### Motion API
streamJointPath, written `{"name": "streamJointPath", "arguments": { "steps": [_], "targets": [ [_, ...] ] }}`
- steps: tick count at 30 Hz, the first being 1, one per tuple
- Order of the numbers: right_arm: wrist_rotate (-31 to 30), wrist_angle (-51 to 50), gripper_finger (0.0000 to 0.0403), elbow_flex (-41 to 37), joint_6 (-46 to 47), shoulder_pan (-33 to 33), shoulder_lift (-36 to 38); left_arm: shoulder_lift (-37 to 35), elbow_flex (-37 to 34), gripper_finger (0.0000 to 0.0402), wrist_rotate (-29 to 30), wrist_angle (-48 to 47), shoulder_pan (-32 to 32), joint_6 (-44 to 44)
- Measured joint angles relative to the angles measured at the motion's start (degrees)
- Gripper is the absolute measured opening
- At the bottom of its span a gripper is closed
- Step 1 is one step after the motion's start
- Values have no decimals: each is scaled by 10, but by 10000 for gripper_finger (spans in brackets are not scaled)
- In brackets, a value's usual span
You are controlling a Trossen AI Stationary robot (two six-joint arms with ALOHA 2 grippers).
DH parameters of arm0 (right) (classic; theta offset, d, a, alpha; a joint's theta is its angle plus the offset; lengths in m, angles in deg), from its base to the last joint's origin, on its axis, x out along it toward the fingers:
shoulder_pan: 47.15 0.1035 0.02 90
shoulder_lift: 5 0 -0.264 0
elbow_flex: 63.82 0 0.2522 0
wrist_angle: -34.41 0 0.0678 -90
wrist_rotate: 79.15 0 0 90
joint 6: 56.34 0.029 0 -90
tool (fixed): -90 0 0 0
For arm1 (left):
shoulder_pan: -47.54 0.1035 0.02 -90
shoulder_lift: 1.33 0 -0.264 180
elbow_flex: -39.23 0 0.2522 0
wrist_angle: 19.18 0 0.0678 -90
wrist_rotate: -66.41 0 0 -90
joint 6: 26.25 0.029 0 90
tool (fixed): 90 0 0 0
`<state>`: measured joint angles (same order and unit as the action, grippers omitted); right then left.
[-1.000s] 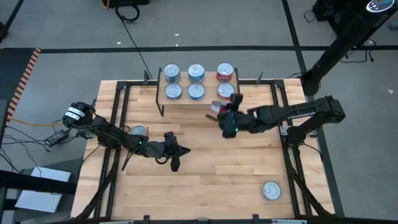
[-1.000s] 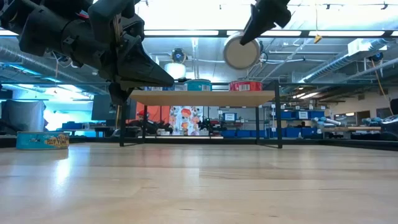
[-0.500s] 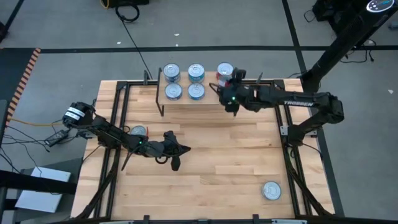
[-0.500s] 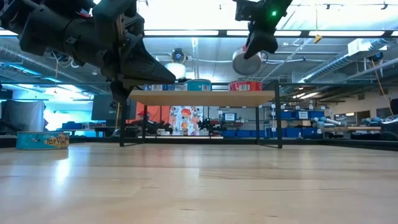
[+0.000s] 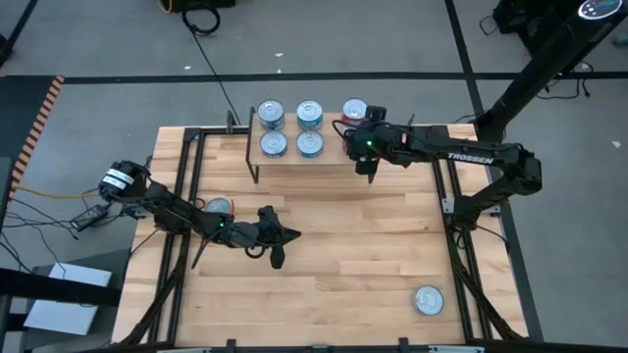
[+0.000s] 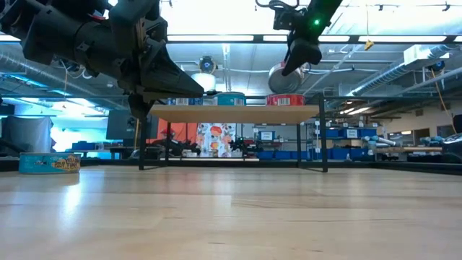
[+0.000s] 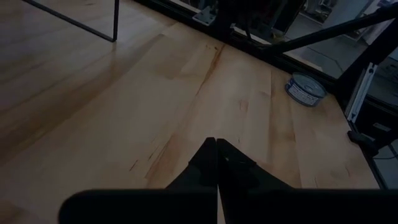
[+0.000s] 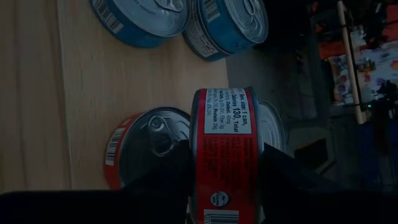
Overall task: Stack canned seafood by type on shelf
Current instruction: Stack the red tuna can on top of the other red tuna can on the shelf
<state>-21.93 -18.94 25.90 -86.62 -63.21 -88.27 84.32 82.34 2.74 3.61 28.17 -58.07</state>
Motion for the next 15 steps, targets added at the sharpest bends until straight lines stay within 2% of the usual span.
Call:
{"name": "streamJointPath", "arguments": {
  "steps": [15],
  "targets": [
    [53, -17, 155, 0, 12, -34, -1, 0, 0, 1, 0, 0, 0, -3]
  ]
}}
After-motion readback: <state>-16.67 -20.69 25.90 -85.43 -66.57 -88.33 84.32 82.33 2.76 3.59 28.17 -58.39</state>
